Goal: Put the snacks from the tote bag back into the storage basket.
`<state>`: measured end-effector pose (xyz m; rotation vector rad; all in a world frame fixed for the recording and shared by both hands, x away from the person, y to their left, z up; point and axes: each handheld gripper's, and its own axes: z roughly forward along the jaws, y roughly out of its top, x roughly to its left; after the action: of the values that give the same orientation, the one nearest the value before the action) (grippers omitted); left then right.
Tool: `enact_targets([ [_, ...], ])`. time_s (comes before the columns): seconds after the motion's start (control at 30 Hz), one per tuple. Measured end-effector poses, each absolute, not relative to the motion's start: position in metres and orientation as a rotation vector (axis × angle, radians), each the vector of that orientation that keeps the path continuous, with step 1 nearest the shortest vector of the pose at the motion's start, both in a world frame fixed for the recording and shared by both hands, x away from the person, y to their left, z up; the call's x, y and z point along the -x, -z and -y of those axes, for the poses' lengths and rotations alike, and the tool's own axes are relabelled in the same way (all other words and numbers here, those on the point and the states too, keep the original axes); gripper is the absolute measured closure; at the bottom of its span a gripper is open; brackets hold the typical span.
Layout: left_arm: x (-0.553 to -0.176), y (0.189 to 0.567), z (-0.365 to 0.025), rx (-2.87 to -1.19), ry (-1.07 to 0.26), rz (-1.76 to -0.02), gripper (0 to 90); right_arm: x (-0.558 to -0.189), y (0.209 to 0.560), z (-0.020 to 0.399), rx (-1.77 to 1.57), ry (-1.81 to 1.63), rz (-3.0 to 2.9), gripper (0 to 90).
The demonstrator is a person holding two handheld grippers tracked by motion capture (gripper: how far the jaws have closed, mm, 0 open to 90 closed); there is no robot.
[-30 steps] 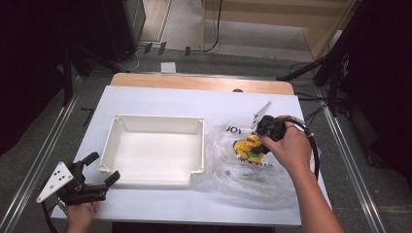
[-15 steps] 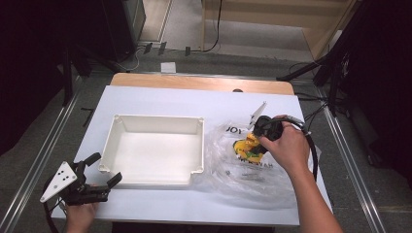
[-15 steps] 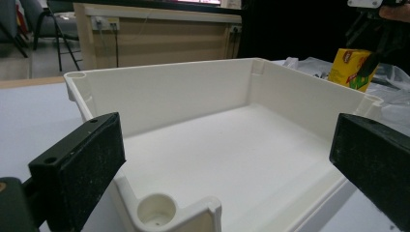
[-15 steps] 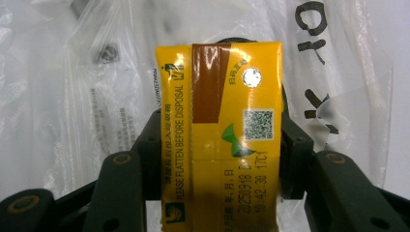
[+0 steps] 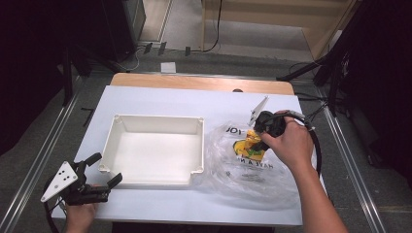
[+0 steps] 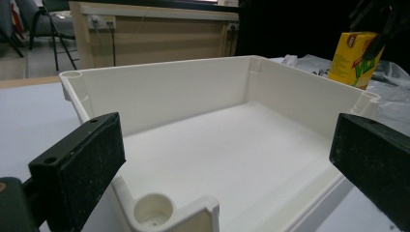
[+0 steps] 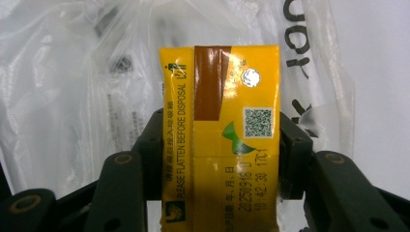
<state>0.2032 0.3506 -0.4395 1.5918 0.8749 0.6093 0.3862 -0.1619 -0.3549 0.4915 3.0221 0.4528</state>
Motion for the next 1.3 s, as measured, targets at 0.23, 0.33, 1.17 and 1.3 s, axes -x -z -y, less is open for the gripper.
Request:
enact_targets([
  [0.23, -0.204, 0.439, -0.352, -1.591, -0.601, -0.874, 0.0, -0.385, 0.342, 0.16, -0.466, -0.472, -3.014, 52.1],
  [0.33, -0.204, 0.439, -0.352, -1.589, -0.597, -0.876, 0.0, -0.385, 0.334, 0.158, -0.447, -0.476, -3.012, 52.0],
  [1.17, -0.207, 0.439, -0.354, -1.579, -0.582, -0.884, 0.0, -0.379, 0.3, 0.139, -0.38, -0.542, -3.037, 52.1],
  [1.3, -0.206, 0.439, -0.355, -1.571, -0.579, -0.887, 0.0, -0.378, 0.298, 0.138, -0.366, -0.555, -3.04, 52.1],
])
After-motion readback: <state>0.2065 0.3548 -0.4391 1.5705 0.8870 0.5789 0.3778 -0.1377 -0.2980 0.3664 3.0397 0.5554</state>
